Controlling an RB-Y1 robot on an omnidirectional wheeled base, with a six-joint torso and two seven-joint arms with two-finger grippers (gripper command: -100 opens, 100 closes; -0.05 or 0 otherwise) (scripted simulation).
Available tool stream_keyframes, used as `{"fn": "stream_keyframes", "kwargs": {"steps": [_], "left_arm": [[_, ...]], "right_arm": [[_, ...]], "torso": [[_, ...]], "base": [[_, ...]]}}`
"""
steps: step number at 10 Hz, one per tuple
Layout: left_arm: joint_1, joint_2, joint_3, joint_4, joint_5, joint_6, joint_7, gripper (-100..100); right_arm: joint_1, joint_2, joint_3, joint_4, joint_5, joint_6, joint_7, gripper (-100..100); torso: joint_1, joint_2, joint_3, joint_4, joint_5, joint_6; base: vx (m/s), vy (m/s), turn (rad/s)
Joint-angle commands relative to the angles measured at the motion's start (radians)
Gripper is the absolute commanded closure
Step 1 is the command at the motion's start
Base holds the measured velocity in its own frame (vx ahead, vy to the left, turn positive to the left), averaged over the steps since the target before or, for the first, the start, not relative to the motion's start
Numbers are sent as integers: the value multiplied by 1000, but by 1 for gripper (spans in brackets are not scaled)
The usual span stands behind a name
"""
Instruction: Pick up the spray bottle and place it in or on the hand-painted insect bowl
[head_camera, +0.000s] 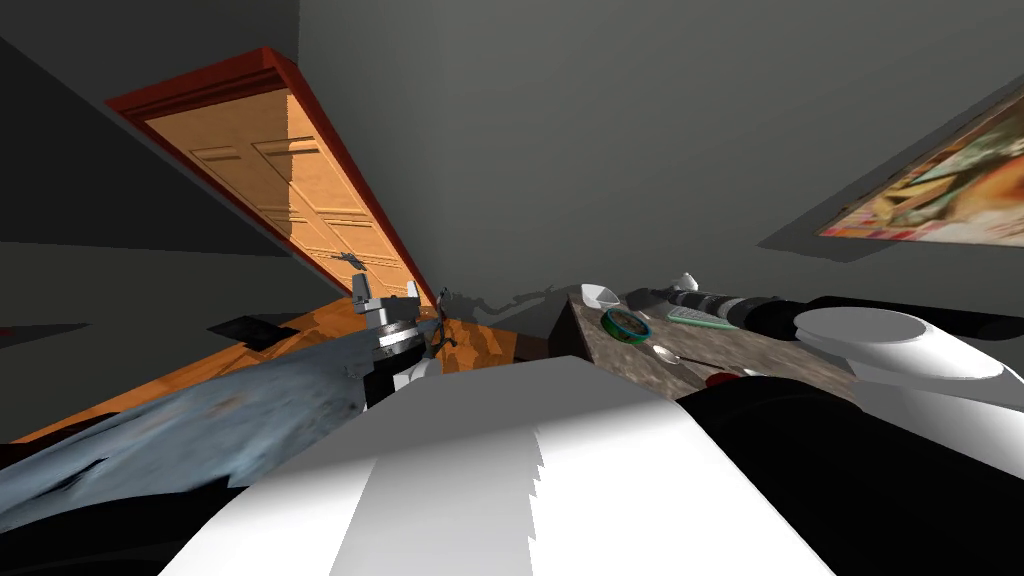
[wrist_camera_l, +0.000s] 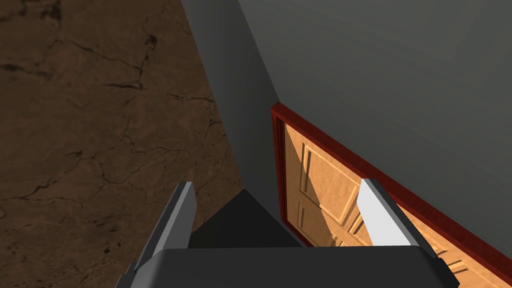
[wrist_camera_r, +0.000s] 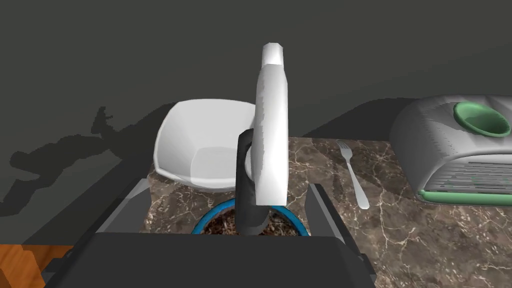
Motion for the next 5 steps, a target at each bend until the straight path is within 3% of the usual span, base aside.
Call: {"fn": "stream_keyframes", "kwargs": {"steps": [1,2,3,4,5], "left_arm": [[0,0,0,0,0,0,0,0],[0,0,0,0,0,0,0,0],[0,0,0,0,0,0,0,0],[0,0,0,0,0,0,0,0],[0,0,0,0,0,0,0,0]], "right_arm": [[0,0,0,0,0,0,0,-100],[0,0,0,0,0,0,0,-100],[0,0,0,0,0,0,0,0],[50,-49,-28,-49,-50,-50,7,-100],[74,-74,-28,-74,-68,-70,7,-100]], "torso": [[0,0,0,0,0,0],[0,0,0,0,0,0],[0,0,0,0,0,0],[2,1,0,0,1,0],[-1,-3,-1,0,2,1]], "base": [[0,0,0],[0,0,0],[0,0,0],[89,-81,-363],[122,-81,-491]]}}
